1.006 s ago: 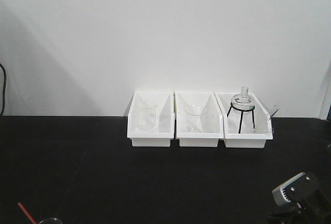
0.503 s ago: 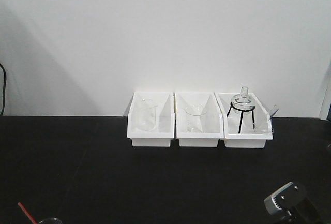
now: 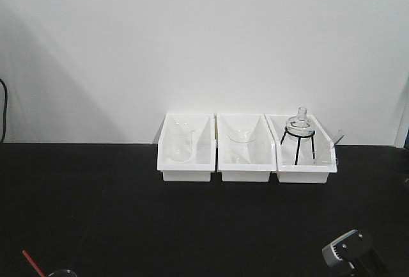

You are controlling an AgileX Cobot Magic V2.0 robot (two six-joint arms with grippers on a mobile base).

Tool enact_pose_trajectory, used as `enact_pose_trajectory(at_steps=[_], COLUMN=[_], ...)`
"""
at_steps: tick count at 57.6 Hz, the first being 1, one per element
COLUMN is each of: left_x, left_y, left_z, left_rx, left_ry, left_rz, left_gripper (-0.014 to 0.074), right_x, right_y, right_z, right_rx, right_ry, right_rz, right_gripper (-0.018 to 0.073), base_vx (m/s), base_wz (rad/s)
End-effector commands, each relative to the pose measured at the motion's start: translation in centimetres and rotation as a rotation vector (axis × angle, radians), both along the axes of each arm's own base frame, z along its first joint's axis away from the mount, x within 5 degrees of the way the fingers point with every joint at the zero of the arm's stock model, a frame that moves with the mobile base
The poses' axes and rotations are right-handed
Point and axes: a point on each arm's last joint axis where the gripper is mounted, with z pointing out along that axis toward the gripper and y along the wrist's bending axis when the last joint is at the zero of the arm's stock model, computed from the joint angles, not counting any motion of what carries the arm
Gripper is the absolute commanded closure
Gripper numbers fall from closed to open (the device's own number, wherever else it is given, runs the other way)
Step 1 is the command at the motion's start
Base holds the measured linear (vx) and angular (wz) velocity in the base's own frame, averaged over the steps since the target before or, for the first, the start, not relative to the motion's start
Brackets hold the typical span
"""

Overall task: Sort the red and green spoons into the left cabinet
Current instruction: 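Close the right gripper on the green spoon in the glass beaker, then lift the green spoon up out of the beaker with the right gripper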

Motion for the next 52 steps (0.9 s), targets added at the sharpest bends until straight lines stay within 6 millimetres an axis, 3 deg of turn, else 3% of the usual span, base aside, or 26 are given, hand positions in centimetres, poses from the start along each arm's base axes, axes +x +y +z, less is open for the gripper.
enact_pose_trajectory(at_steps=[1, 17, 23, 45, 52], left_x=[0.38, 0.38, 0.38, 0.38, 0.38], left_y=[-0.03, -0.03, -0.03, -0.03, -0.03], left_z=[1.72, 1.72, 1.72, 1.72, 1.72], left_rx=[-0.014, -0.014, -0.014, -0.014, -0.014], left_ry=[-0.107, -0.107, -0.107, -0.106, -0.106], left_rz=[0.005, 0.005, 0.005, 0.005, 0.005], left_gripper=[0.0212, 0.0212, 0.0212, 0.0212, 0.0212], right_x=[0.56, 0.71, 0.73, 0.83, 0.79], right_y=[0.28, 0.29, 0.3, 0.44, 0.53], right_z=[1.18, 0.38, 0.41, 0.65, 0.7], right_rx=[0.04, 0.032, 0.032, 0.071, 0.08], right_ry=[-0.046, -0.028, -0.035, -0.035, -0.035], right_rz=[0.003, 0.016, 0.019, -0.001, 0.006], right_gripper=[-0.0026, 0.0013, 0.0098, 0.0543, 0.0569], base_vx=[0.0, 0.0, 0.0, 0.0, 0.0], base_wz=[0.0, 0.0, 0.0, 0.0, 0.0])
